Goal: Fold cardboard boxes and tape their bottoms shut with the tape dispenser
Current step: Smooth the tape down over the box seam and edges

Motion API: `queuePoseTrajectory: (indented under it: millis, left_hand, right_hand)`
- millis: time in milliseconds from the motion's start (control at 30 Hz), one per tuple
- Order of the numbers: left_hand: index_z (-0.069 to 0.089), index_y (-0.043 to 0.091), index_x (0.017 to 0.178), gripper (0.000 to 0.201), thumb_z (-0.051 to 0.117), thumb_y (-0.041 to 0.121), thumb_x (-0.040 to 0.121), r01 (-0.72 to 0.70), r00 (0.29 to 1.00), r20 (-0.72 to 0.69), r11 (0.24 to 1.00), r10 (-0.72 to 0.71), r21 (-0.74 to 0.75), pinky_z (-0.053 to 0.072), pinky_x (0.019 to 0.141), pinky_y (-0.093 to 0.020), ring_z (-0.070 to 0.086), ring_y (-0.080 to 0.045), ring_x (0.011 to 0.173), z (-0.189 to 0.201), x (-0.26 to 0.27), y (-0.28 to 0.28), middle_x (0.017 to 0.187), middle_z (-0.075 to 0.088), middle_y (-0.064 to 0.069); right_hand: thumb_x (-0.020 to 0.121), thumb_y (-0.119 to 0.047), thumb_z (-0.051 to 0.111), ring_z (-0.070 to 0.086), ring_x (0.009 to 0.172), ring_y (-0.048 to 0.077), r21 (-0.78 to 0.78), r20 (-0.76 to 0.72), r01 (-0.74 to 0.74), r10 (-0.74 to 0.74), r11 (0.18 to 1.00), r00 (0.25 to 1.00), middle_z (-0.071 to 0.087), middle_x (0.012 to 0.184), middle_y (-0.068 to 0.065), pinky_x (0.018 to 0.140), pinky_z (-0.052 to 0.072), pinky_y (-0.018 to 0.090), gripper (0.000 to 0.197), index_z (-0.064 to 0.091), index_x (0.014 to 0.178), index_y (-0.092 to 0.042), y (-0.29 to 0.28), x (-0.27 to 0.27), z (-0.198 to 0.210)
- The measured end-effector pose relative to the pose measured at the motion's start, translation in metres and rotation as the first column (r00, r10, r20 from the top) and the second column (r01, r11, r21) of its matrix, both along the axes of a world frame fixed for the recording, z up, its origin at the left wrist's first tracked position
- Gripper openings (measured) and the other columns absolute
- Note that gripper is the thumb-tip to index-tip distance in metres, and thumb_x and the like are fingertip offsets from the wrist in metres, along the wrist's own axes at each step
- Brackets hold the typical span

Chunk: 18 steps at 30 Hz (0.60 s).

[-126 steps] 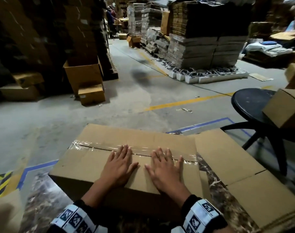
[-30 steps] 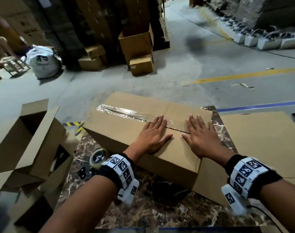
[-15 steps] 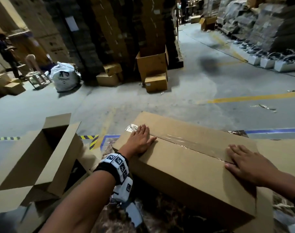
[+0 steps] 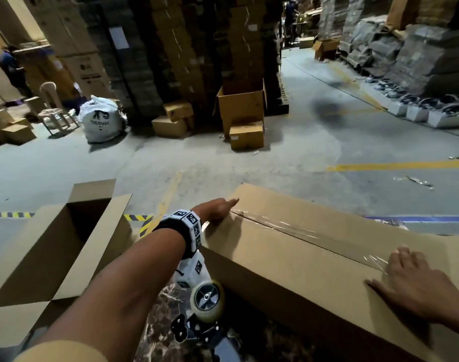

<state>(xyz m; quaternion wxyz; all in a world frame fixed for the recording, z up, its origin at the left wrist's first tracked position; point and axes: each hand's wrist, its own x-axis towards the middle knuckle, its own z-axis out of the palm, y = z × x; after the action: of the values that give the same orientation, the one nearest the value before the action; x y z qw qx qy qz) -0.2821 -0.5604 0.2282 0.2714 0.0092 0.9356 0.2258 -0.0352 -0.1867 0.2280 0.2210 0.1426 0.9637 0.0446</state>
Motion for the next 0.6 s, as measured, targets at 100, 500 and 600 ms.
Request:
queuePoseTrajectory:
  millis: [100, 500, 600]
  left_hand:
    - [0.055, 0.001, 0.127, 0.079, 0.043, 0.07, 0.091, -0.008, 1.0, 0.027, 1.0, 0.008, -0.03, 0.045, 0.101, -0.043, 0.057, -0.032, 0.109, -0.011, -0.01, -0.004, 0.13, 0.058, -0.017]
    - [0.062, 0.01, 0.119, 0.089, 0.055, 0.084, 0.071, -0.196, 0.907, 0.404, 0.968, 0.119, 0.155, 0.049, 0.098, -0.041, 0.064, -0.029, 0.102, -0.017, -0.008, -0.01, 0.116, 0.066, -0.013]
    - [0.044, 0.006, 0.138, 0.089, 0.041, 0.078, 0.086, -0.104, 0.931, 0.347, 0.994, 0.111, -0.039, 0.042, 0.091, -0.045, 0.051, -0.033, 0.111, 0.008, 0.003, 0.006, 0.138, 0.05, -0.016]
  right_hand:
    - [0.084, -0.08, 0.012, 0.0, 0.152, 0.032, 0.02, -0.006, 0.007, -0.006, 1.0, 1.0, -0.01, 0.164, 0.014, 0.118, 0.024, 0.052, 0.104, 0.0, 0.156, -0.006, -0.001, 0.005, -0.006]
    - [0.087, -0.078, 0.011, -0.01, 0.152, 0.03, 0.012, 0.039, 0.035, -0.036, 0.999, 0.999, -0.019, 0.162, 0.014, 0.12, 0.016, 0.052, 0.101, -0.01, 0.155, -0.006, 0.003, 0.005, -0.014]
    - [0.088, -0.078, 0.012, -0.01, 0.151, 0.03, 0.006, 0.041, 0.035, -0.035, 0.999, 0.999, -0.02, 0.162, 0.014, 0.12, 0.016, 0.051, 0.101, -0.01, 0.155, -0.006, 0.002, 0.004, -0.012]
